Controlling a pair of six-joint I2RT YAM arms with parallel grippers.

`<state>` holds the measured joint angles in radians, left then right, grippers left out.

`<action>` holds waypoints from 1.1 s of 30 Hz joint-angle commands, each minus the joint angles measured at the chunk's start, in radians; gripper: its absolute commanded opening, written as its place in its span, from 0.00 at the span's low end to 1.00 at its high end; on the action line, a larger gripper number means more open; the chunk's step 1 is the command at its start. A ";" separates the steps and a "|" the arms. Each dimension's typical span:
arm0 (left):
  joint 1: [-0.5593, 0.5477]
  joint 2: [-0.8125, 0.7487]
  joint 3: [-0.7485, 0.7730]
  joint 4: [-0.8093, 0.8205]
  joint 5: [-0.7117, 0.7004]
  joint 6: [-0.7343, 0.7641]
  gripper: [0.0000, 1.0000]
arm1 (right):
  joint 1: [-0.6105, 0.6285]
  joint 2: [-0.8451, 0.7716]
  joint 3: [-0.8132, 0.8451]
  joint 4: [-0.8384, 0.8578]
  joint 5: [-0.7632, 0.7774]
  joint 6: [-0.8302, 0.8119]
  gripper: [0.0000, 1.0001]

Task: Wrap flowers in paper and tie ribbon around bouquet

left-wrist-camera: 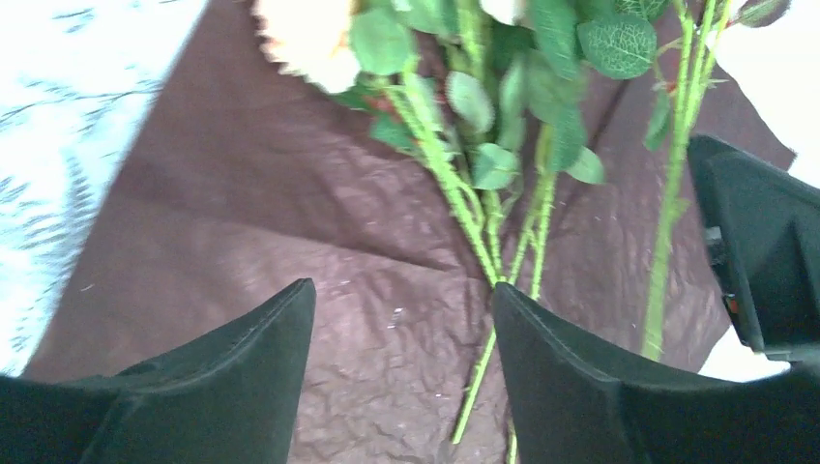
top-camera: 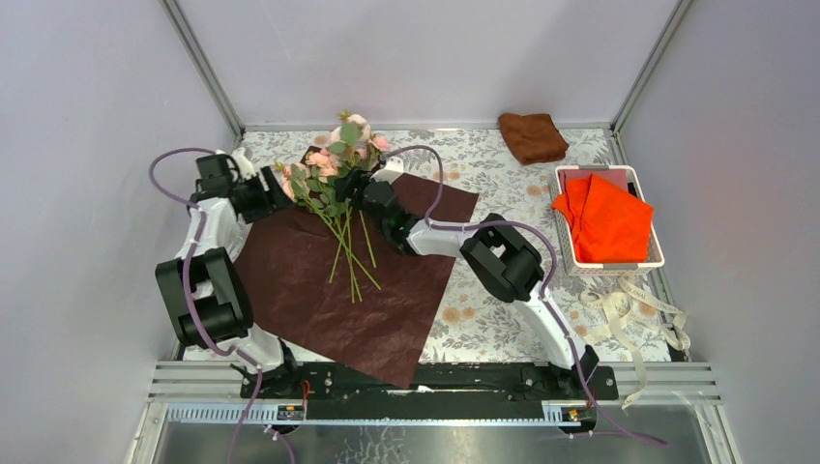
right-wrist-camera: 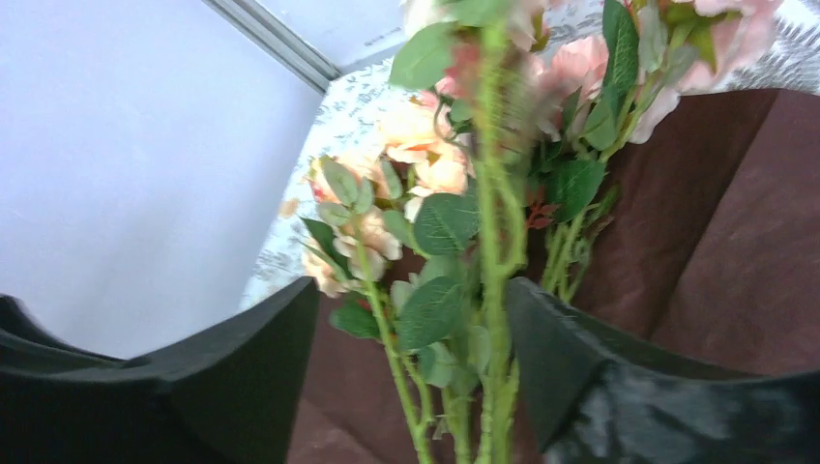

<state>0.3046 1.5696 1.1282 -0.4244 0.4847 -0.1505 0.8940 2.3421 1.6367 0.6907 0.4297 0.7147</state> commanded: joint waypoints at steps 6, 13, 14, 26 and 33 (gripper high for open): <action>0.220 0.015 -0.007 -0.135 -0.132 0.280 0.99 | -0.027 -0.186 0.062 -0.484 -0.145 -0.635 1.00; 0.229 0.002 -0.150 -0.218 -0.408 0.657 0.99 | -0.350 -0.425 -0.158 -0.944 -0.313 -0.631 1.00; 0.229 -0.001 -0.180 -0.219 -0.452 0.693 0.99 | -0.394 -0.428 -0.175 -0.968 -0.328 -0.636 1.00; 0.276 0.022 -0.322 -0.150 -0.587 0.773 0.99 | -0.596 -0.128 0.041 -1.206 -0.678 -0.687 1.00; 0.197 0.046 -0.342 -0.090 -0.578 0.734 0.99 | -0.576 -0.102 -0.007 -1.084 -0.901 -0.582 0.92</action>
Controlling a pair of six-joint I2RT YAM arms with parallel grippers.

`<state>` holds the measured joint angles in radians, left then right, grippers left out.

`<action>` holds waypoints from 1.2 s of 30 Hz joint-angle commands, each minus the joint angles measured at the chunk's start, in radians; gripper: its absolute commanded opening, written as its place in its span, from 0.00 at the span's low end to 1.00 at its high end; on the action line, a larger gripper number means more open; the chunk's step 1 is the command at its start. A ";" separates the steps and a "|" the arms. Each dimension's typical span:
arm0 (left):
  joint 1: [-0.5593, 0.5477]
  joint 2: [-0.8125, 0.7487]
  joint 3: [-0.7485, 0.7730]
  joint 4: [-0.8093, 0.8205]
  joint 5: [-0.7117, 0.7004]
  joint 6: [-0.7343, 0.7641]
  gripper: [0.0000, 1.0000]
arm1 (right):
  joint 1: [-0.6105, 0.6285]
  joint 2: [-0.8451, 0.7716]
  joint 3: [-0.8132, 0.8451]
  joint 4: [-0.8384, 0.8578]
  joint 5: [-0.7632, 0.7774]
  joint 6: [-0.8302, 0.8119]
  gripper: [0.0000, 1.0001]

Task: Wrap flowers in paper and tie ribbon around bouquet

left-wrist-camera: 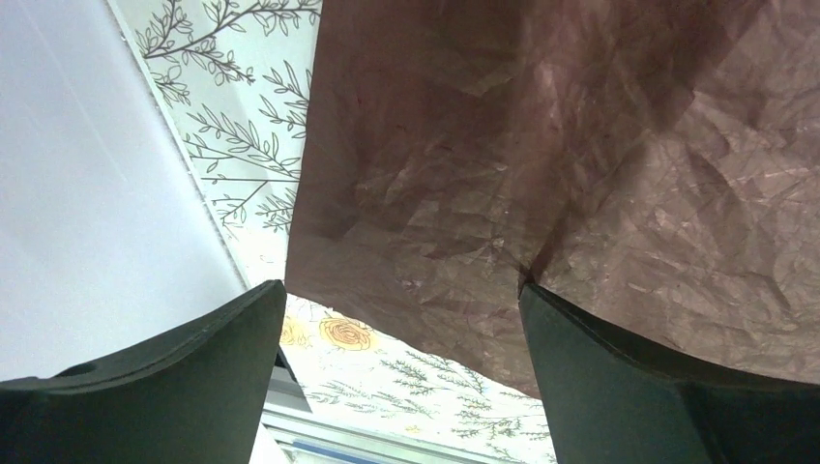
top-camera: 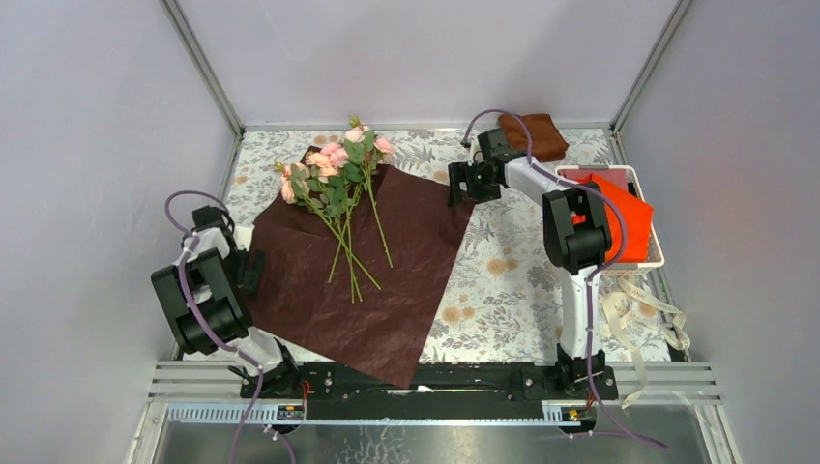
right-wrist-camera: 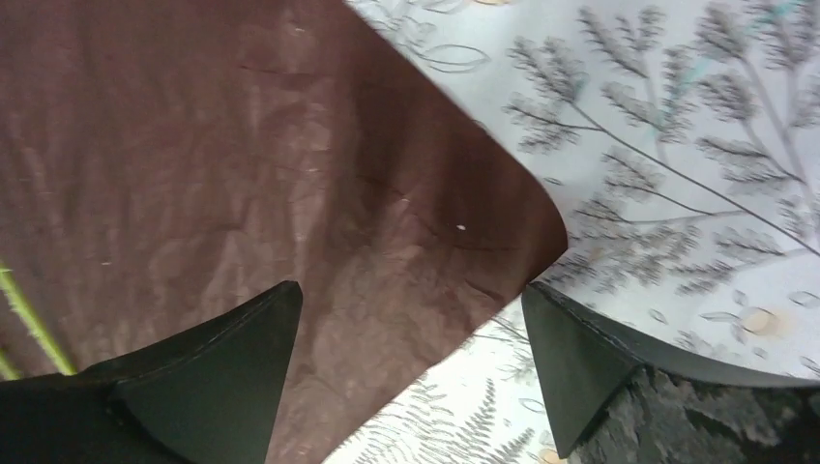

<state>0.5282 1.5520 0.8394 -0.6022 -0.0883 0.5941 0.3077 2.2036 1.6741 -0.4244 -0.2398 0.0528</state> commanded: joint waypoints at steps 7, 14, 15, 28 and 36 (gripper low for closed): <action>-0.107 0.067 -0.042 0.080 0.080 -0.079 0.98 | 0.013 0.013 -0.098 0.229 -0.408 0.231 0.65; -0.204 0.097 0.000 0.051 0.209 -0.113 0.79 | 0.006 -0.093 -0.161 0.338 -0.379 0.291 0.04; -0.215 0.109 0.007 0.059 0.195 -0.118 0.79 | -0.004 -0.126 -0.191 0.353 -0.342 0.297 0.00; -0.707 0.330 0.345 0.097 0.064 -0.128 0.84 | -0.245 -0.672 -0.850 0.569 0.059 0.404 0.00; -0.762 0.281 0.397 -0.049 0.214 -0.145 0.87 | -0.281 -0.669 -0.667 0.299 0.259 0.247 0.55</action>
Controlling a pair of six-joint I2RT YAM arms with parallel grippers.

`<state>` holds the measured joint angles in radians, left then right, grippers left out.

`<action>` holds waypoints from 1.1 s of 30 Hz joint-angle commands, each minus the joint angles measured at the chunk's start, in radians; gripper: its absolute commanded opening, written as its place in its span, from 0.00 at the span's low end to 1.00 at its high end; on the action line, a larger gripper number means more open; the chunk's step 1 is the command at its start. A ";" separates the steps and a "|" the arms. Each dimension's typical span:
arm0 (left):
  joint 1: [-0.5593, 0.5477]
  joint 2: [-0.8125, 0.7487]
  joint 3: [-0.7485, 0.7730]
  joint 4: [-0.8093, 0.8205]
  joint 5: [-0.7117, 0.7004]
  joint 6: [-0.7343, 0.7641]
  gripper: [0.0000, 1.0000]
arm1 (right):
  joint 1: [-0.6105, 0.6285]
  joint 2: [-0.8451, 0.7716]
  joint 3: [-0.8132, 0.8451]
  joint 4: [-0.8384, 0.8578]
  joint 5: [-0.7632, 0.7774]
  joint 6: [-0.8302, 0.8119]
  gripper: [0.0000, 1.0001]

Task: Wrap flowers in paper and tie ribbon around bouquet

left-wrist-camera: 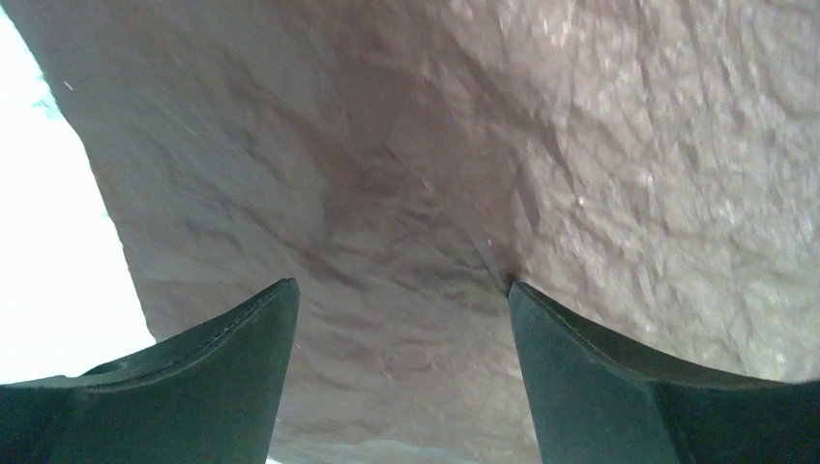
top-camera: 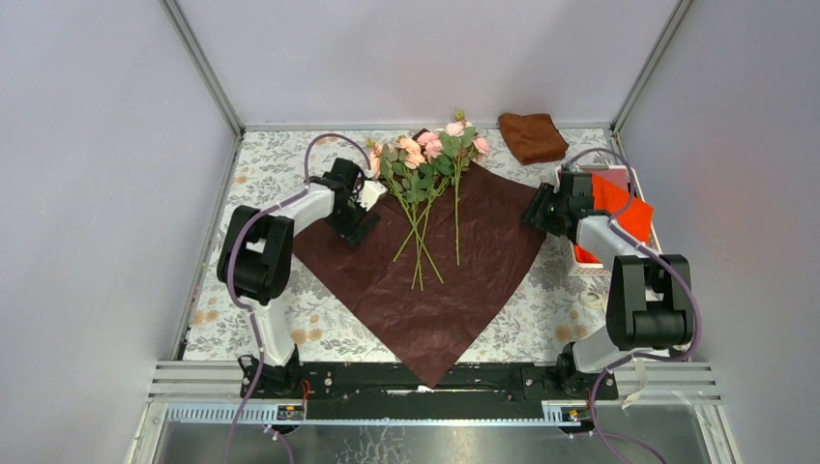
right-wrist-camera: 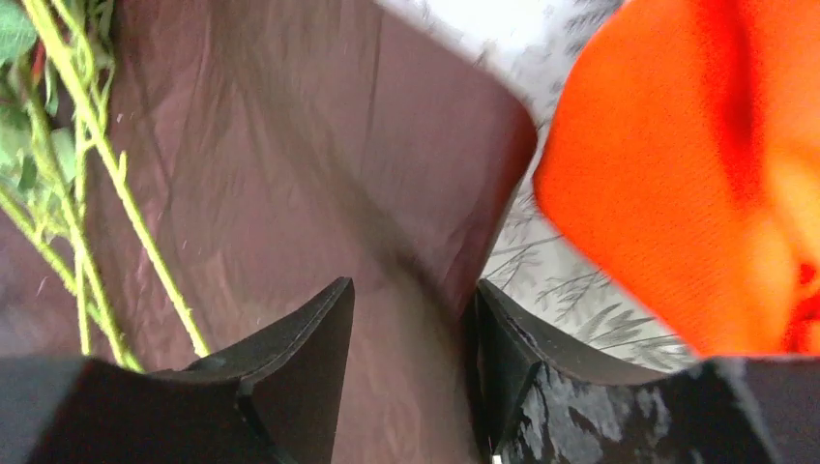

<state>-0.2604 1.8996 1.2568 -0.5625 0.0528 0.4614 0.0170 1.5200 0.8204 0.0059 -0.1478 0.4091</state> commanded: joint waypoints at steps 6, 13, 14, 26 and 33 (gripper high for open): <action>-0.038 -0.219 -0.038 -0.161 0.137 -0.025 0.73 | 0.270 0.107 0.376 -0.150 0.386 -0.241 0.50; -0.162 -0.019 0.093 -0.094 0.094 -0.066 0.35 | 0.326 0.332 0.526 -0.142 0.079 -0.088 0.35; -0.169 0.015 0.118 -0.086 0.080 -0.064 0.31 | 0.329 0.349 0.543 -0.158 0.103 -0.088 0.35; -0.261 0.047 0.104 0.007 0.097 -0.044 0.29 | 0.327 0.016 0.410 -0.259 0.845 -0.321 0.84; -0.261 0.071 0.140 0.016 0.075 -0.041 0.29 | 0.327 -0.044 0.360 -0.172 0.490 -0.291 0.56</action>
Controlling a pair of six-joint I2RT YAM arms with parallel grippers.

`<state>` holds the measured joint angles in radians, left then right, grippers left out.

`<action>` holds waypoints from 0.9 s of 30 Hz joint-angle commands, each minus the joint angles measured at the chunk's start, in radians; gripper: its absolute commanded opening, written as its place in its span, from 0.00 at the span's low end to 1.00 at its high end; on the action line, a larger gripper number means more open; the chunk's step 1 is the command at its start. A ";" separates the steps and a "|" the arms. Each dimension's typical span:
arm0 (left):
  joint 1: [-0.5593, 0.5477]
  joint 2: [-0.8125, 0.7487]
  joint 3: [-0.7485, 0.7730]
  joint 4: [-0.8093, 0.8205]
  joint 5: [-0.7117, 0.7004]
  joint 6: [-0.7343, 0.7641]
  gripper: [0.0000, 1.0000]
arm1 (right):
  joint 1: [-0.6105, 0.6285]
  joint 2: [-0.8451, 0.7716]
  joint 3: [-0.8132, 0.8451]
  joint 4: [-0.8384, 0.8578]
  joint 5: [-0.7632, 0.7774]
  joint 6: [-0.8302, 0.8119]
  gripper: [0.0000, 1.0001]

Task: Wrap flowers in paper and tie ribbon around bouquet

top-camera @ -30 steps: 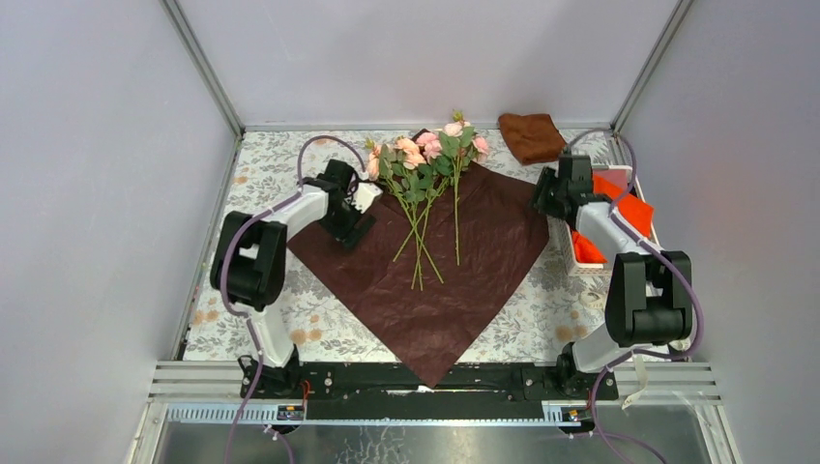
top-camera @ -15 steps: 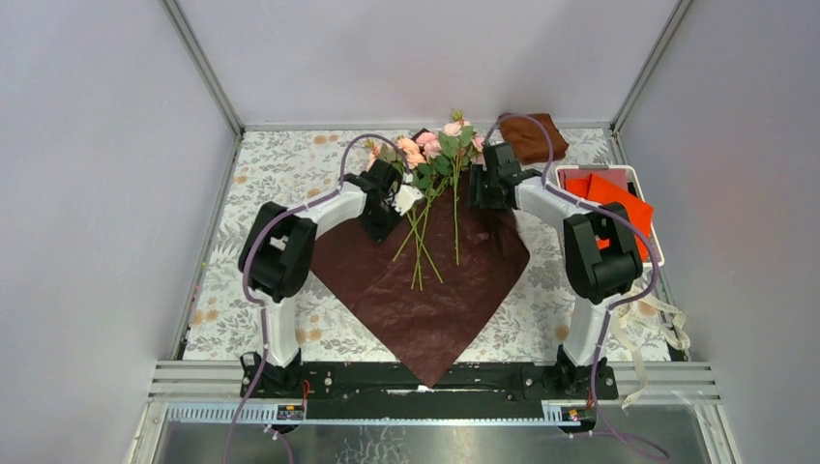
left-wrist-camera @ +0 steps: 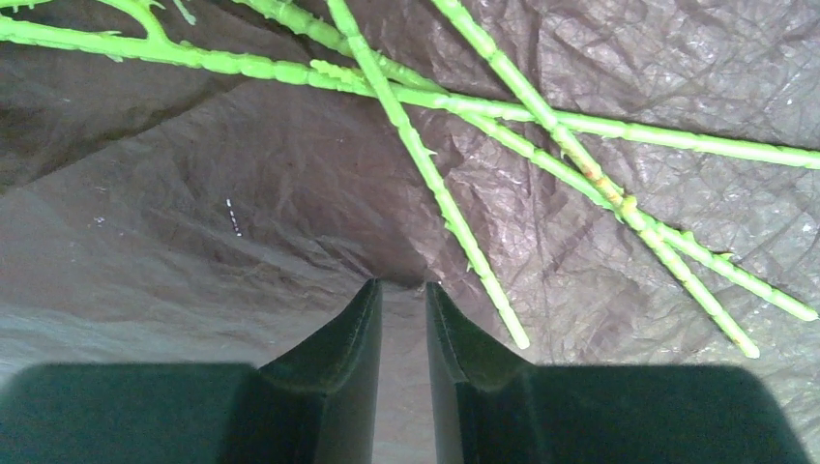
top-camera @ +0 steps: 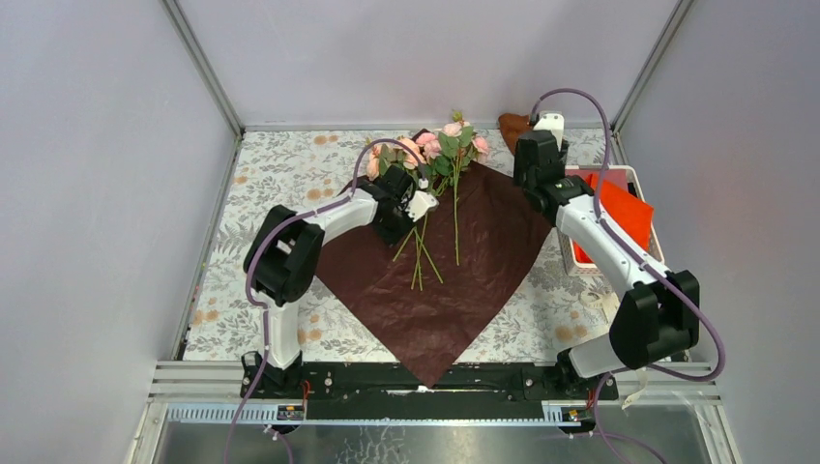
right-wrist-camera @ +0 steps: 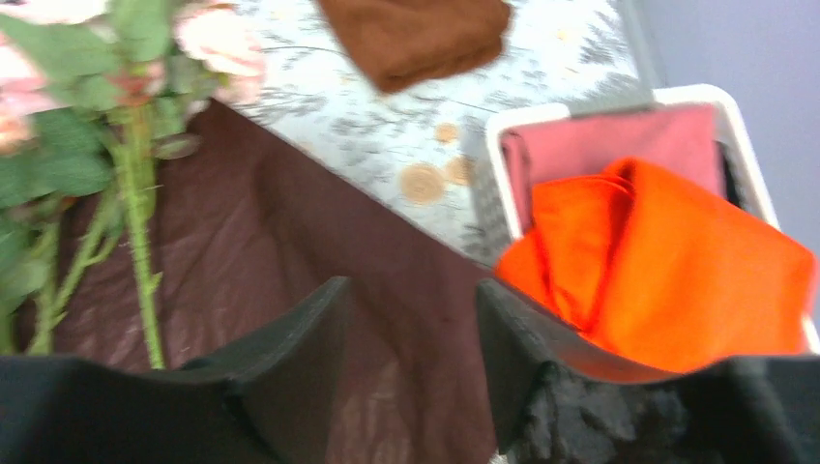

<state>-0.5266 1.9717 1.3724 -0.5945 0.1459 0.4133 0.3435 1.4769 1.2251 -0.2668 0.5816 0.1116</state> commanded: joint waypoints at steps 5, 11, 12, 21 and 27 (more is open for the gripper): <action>0.004 0.031 0.040 0.050 -0.007 0.014 0.29 | 0.000 0.259 0.031 0.184 -0.721 0.151 0.24; -0.023 0.033 0.008 0.083 0.002 0.039 0.29 | 0.003 0.484 0.089 0.298 -0.761 0.252 0.14; -0.033 0.033 0.003 0.087 0.007 0.046 0.29 | 0.009 0.512 0.099 0.303 -0.788 0.255 0.14; -0.160 0.024 -0.030 0.104 0.092 0.106 0.31 | 0.094 0.578 0.027 0.428 -0.888 0.317 0.12; -0.179 0.008 -0.038 0.098 0.199 0.109 0.31 | 0.097 0.518 -0.038 0.481 -0.951 0.362 0.12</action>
<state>-0.7013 1.9926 1.3579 -0.5285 0.2291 0.5007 0.4400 2.0560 1.2182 0.1677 -0.2970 0.4313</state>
